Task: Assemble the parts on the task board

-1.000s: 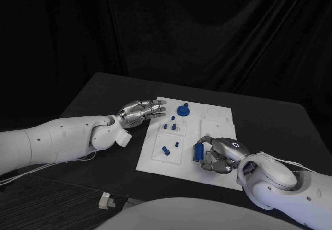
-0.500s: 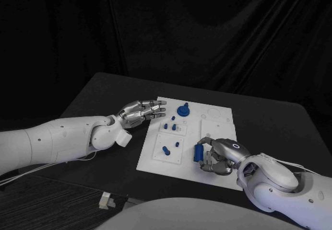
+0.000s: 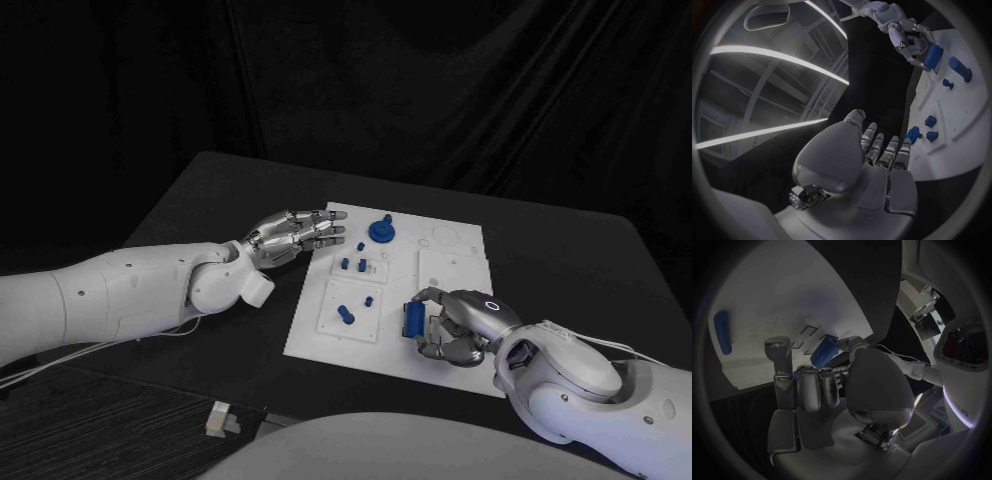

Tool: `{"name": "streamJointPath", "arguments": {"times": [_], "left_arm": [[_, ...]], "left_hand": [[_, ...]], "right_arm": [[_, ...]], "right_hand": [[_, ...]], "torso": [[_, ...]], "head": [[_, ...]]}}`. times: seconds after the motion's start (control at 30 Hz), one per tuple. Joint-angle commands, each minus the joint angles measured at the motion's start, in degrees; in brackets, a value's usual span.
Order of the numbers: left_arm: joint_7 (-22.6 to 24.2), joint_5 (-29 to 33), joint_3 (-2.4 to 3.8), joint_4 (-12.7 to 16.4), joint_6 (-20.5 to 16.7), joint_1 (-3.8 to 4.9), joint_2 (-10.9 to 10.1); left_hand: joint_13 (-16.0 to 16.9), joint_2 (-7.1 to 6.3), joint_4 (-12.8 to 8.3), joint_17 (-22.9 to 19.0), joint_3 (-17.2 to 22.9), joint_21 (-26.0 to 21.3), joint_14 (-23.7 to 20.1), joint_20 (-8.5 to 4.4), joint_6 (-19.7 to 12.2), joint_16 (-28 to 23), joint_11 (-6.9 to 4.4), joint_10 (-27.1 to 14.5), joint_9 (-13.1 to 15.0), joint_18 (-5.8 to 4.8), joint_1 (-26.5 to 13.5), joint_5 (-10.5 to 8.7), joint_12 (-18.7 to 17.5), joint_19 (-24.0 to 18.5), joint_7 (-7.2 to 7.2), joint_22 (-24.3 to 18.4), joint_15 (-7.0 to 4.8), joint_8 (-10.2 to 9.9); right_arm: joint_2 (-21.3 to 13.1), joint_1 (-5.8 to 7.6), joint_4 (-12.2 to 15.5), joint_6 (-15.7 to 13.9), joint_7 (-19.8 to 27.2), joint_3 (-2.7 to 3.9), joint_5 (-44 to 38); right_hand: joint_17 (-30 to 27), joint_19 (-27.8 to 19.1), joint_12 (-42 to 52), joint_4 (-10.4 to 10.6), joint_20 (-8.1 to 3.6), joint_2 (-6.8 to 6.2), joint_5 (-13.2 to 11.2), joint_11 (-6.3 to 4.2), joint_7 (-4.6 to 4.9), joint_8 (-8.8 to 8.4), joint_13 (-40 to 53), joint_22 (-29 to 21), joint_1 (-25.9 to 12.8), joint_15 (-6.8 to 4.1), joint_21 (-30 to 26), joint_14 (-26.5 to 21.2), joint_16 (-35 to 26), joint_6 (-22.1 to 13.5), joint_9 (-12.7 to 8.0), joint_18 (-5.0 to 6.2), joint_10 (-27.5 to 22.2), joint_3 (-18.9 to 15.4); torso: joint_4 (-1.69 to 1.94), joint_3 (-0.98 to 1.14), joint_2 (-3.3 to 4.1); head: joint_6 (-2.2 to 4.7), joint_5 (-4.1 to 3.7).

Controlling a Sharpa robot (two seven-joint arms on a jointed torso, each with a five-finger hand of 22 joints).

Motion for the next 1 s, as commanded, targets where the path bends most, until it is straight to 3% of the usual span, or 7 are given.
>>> {"name": "streamJointPath", "arguments": {"times": [0.03,0.13,0.3,0.37,0.43,0.6,1.0], "left_arm": [[0.5,0.1,0.05,0.1,0.8,-0.09,0.1],[0.5,0.1,0.05,0.1,0.8,-0.1,0.1],[0.5,0.1,0.05,0.1,0.8,-0.11,0.1],[0.5,0.1,0.05,0.1,0.8,-0.11,0.1],[0.5,0.1,0.05,0.1,0.8,-0.11,0.0],[0.5,0.1,0.05,0.1,0.8,-0.12,0.0],[0.4,0.1,0.05,0.1,0.9,-0.14,0.0]], "left_hand": [[0.6,-0.02,-0.1,0.8,1.9,0.6,0.2,0.02,0.6,1.1,0.57,0.1,0.4,0.63,0.0,0.96,0.9,0.7,0.94,0.3,0.72,1.1],[0.6,-0.02,-0.1,0.8,1.9,0.6,0.2,0.02,0.6,1.1,0.57,0.1,0.4,0.63,0.0,0.96,0.9,0.7,0.94,0.3,0.72,1.1],[0.6,-0.02,-0.1,0.8,1.9,0.6,0.2,0.02,0.6,1.1,0.57,0.1,0.4,0.63,0.0,0.96,0.9,0.7,0.94,0.3,0.72,1.1],[0.6,-0.02,-0.1,0.8,1.9,0.6,0.2,0.02,0.6,1.1,0.57,0.1,0.4,0.63,0.0,0.96,0.9,0.7,0.94,0.3,0.72,1.1],[0.6,-0.02,-0.1,0.8,1.9,0.6,0.2,0.02,0.6,1.1,0.57,0.1,0.4,0.63,0.0,0.96,0.9,0.7,0.94,0.3,0.72,1.1],[0.6,-0.02,-0.1,0.8,1.9,0.6,0.2,0.02,0.6,1.1,0.57,0.1,0.4,0.63,0.0,0.96,0.9,0.7,0.94,0.3,0.72,1.1],[0.6,-0.04,-0.1,0.7,2.0,0.6,0.2,0.02,0.6,1.1,0.62,0.2,0.4,0.63,0.0,0.93,0.9,0.8,0.97,0.3,0.71,1.1]], "right_arm": [[-0.1,-0.19,0.0,0.7,-2.0,-0.02,-0.1],[0.0,-0.21,0.0,0.8,-2.3,-0.02,-0.1],[0.1,-0.27,0.0,1.5,-2.6,-0.02,-0.1],[0.1,-0.31,0.0,1.8,-2.7,-0.02,-0.1],[0.1,-0.36,0.0,2.0,-2.8,-0.02,-0.1],[0.2,-0.55,-0.1,2.3,-2.9,-0.02,-0.1],[0.4,-0.76,-0.2,2.2,-2.8,-0.02,-0.1]], "right_hand": [[6.5,-0.6,-0.7,0.1,0.4,1.95,0.3,0.81,-0.48,1.37,13.3,5.6,-2.0,0.5,-0.8,3.3,-1.2,7.9,2.1,2.21,3.7,4.8],[6.3,-0.8,-1.0,0.1,0.57,1.88,-0.2,1.0,-0.29,0.48,13.0,5.5,-1.8,0.67,-1.3,3.2,-1.3,7.6,2.1,2.28,3.5,5.0],[6.1,-0.9,-1.0,0.0,0.91,1.57,-1.0,1.35,0.29,-2.76,12.9,5.5,-1.4,0.99,-1.6,3.1,-1.4,5.6,1.9,2.36,3.4,5.2],[6.1,-1.0,-1.1,-0.1,1.06,1.34,-2.5,1.5,0.59,-4.9,12.7,5.5,-1.3,1.12,-1.7,3.1,-1.4,4.1,1.9,2.39,3.2,5.1],[6.1,-1.0,-1.8,-0.1,1.1,1.27,-2.9,1.33,0.8,-9.04,12.0,5.5,-1.0,1.03,-1.7,3.1,-1.4,0.8,1.7,2.43,2.6,5.1],[5.8,-1.1,-2.2,-0.1,0.96,1.3,-3.4,1.05,0.73,-13.26,11.4,5.4,-0.9,0.82,-2.0,3.0,-1.5,-2.5,1.4,2.53,2.2,5.0],[5.6,-1.1,-2.4,0.0,0.83,1.3,-4.4,0.88,0.58,-15.36,11.2,5.3,-1.0,0.66,-2.2,3.0,-1.6,-3.9,1.3,2.58,2.1,4.8]], "torso": [[-0.02,-0.02,0.01],[-0.02,-0.02,-0.01],[-0.03,-0.01,-0.01],[-0.03,0.0,-0.01],[-0.03,0.0,0.02],[-0.02,-0.01,0.06],[-0.03,-0.02,0.02]], "head": [[-0.01,0.07],[-0.01,0.0],[-0.01,0.01],[-0.01,0.07],[-0.01,0.09],[-0.01,0.05],[-0.01,0.0]]}}
